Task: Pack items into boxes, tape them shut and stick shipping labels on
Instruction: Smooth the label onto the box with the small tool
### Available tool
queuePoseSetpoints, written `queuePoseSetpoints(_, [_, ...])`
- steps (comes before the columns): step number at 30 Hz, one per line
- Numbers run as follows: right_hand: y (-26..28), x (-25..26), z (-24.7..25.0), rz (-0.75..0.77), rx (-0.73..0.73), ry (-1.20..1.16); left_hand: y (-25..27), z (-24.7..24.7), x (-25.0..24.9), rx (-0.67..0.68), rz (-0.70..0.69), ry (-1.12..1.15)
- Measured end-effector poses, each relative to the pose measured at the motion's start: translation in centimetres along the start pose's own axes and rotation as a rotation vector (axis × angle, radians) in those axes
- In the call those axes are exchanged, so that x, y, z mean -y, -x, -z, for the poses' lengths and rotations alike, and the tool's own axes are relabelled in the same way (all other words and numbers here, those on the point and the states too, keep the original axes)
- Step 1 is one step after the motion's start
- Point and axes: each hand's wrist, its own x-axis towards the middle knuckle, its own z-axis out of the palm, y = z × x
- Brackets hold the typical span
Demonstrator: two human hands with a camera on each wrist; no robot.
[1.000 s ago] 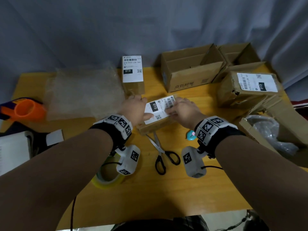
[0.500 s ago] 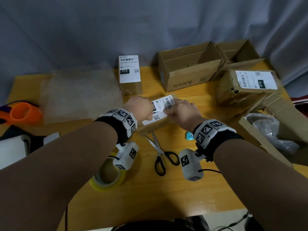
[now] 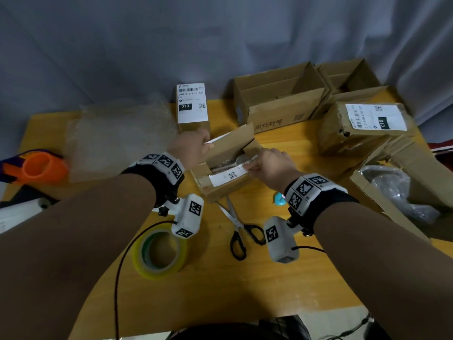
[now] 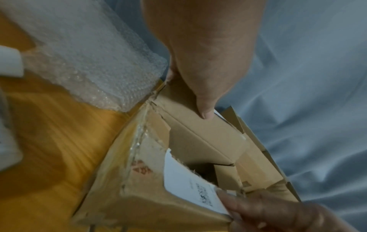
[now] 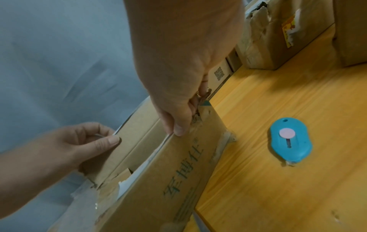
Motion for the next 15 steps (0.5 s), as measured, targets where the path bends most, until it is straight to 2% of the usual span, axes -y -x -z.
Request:
queuePoseSetpoints(2, [0.2,0.1,0.3,0.001,0.007,-0.019,0.0,-0.3,0.6,-0.051,0.060,0.076])
queuePoseSetpoints(7, [0.5,0.9,1.0,0.080,-0.018,0.034,-0.2,-0.9,1.3,-0.019,0.144,0.207])
queuePoseSetpoints(9, [0.5,1.2,1.0,0.125,0.004,0.069,-0.3,-1.3,1.3,0.013,0.210,0.158])
queuePoseSetpoints(11, [0.5,1.4,1.1,0.112,0.041,0.070,-0.2,-1.5,1.4,0.008,0.224,-0.004])
queuePoseSetpoints(13, [0.5,1.4,1.3,0.099,0.048,0.060,0.0,-1.3,1.4,-0.042,0.143,-0.115])
queuePoseSetpoints(15, [0.4,1.3,1.5,0.103,0.053,0.062,0.4,-0.9,1.5,0.008,-0.027,-0.087])
